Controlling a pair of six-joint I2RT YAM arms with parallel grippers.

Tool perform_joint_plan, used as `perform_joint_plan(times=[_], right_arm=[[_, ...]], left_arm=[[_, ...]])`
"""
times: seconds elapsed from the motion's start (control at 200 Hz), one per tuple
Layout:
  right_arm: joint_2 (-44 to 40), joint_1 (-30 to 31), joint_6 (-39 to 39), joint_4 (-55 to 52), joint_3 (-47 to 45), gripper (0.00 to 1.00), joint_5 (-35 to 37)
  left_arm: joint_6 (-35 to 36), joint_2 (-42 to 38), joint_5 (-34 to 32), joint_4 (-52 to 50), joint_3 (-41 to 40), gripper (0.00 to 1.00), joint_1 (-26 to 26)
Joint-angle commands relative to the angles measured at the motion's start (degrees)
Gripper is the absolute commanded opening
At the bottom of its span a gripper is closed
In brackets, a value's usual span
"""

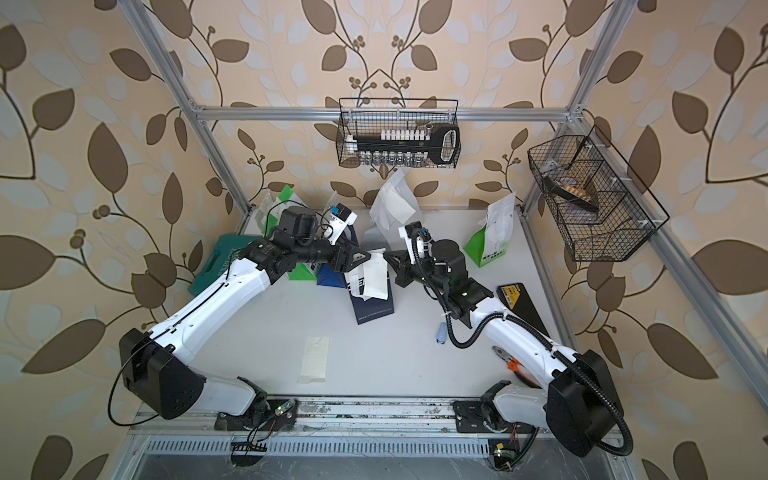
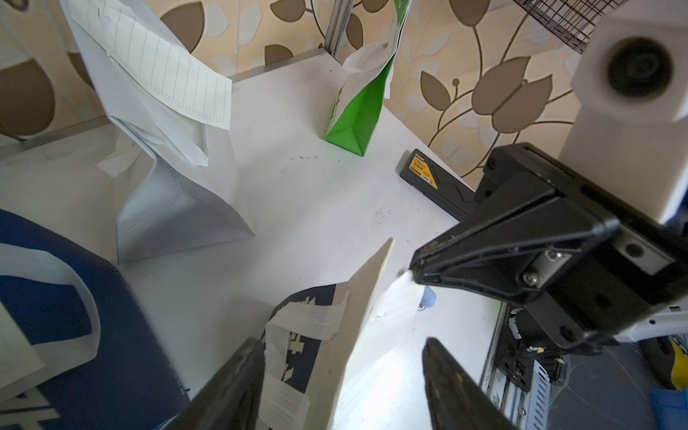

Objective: Staple the receipts to the bags
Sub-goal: Hold the receipt from the takeout bag.

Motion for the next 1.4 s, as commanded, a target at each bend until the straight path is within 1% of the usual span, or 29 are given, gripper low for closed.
perform_joint_plan(times=[0.0,0.25,0.335,0.365,0.48,0.54,0.605,0.66,0.76,0.88,0.93,0.969,1.034,1.104,1.149,1.189,1.279,1.299,1.394], right_arm=[[0.8,-0.3,-0.9,0.7,2.4,0.0,-1.3],[1.8,-0.4,-1.6,-0.1,3.7,0.0,-1.0],[2.1,-0.5,-1.9,-0.5,4.0,0.0,-1.1],[2.2,-0.6,-2.0,-0.5,4.0,0.0,-1.1],[2.6,-0.6,-2.7,-1.3,4.4,0.0,-0.8],[2.7,-0.6,-3.1,-1.7,4.5,0.0,-0.8],[3.0,-0.7,-3.1,-1.7,4.6,0.0,-0.5],[3.1,-0.7,-3.2,-1.7,4.6,0.0,-0.1],[3.3,-0.7,-3.5,-2.0,4.7,0.0,0.7],[3.4,-0.8,-3.7,-1.9,4.6,0.0,2.2],[3.5,-0.7,-3.6,-1.9,4.8,0.0,2.7],[3.3,-0.7,-3.5,-2.1,4.8,0.0,3.3],[2.6,-0.7,-3.1,-2.1,4.7,0.16,4.1],[1.6,-0.7,-2.6,-2.7,4.6,0.4,5.3],[0.9,-0.7,-2.0,-3.2,4.6,0.48,6.6],[0.3,-0.7,-1.4,-4.1,4.7,0.53,8.0],[-0.9,-0.9,0.8,-6.2,4.5,0.58,9.5],[-1.2,-0.9,1.3,-6.6,4.3,0.59,9.4],[-3.5,-1.1,2.7,-6.4,2.4,0.61,6.9]], left_arm=[[2.1,0.2,2.5,1.8,1.8,0.67,0.5],[4.9,0.8,2.5,0.9,2.2,0.57,-0.3],[5.5,0.8,1.7,0.6,2.2,0.5,-0.4],[5.6,2.4,1.4,0.7,2.3,0.49,-0.4],[6.1,2.5,1.3,0.7,2.2,0.46,-0.6],[6.2,2.7,1.5,0.6,2.2,0.43,-0.7],[6.5,2.8,1.2,0.5,2.2,0.36,-0.8],[6.5,3.0,1.1,0.6,2.2,0.34,-0.9],[6.6,2.8,1.2,0.6,2.2,0.26,-0.9],[6.8,2.8,1.1,0.6,2.0,0.11,-1.0],[6.8,2.8,1.0,0.7,2.0,0.0,-1.1],[6.7,2.7,0.6,0.7,2.0,0.0,-1.1],[6.8,2.5,1.0,0.7,2.0,0.0,-1.2],[6.8,1.9,0.9,0.9,1.8,0.0,-1.3],[6.9,1.7,1.1,0.9,1.8,0.0,-1.4],[6.9,1.6,0.4,1.2,1.5,0.0,-1.5],[7.1,1.6,0.6,1.3,0.9,0.0,-1.6],[7.1,-0.2,0.7,1.4,0.8,0.0,-1.6],[7.8,-0.9,2.1,1.0,0.7,0.0,-1.6]])
